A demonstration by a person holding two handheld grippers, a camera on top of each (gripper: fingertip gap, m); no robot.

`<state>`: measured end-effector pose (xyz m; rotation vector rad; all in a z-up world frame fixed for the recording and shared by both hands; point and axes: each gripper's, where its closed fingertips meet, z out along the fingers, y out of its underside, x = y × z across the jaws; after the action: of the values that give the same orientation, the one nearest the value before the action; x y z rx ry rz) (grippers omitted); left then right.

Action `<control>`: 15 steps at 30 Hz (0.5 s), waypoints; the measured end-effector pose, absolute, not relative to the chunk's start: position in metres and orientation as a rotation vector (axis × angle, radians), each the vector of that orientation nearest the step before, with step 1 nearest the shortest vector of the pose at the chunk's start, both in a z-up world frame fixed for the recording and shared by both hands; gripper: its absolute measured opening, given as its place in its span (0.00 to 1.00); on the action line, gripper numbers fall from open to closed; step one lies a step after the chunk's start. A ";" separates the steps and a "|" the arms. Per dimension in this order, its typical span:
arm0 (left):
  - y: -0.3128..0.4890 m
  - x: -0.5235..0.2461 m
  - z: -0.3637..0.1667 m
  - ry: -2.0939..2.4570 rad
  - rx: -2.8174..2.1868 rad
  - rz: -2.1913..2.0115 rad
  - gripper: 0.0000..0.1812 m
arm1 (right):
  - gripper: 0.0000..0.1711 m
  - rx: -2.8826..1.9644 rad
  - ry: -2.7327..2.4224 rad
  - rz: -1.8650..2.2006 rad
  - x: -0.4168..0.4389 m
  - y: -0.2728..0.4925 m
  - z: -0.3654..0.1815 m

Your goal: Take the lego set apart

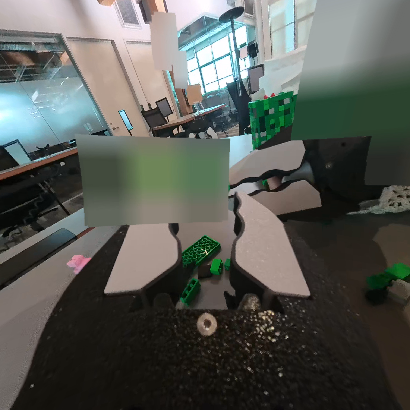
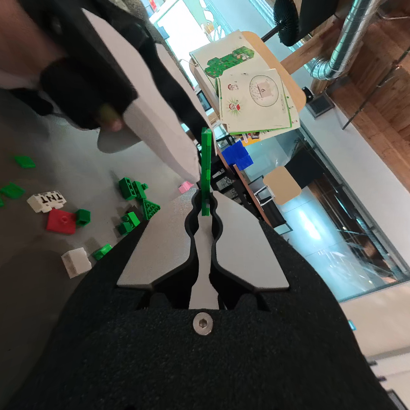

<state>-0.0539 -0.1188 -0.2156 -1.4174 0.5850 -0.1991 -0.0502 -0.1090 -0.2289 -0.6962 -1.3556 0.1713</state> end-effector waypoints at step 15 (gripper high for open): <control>-0.133 -0.055 -0.237 0.983 -1.472 -0.204 0.18 | 0.18 -0.784 -1.614 0.707 -0.049 -0.135 -0.258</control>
<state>-0.0552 -0.1325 -0.2365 -1.4722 0.9827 -0.2038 -0.0493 -0.1354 -0.2579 -0.7842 -1.6143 0.7071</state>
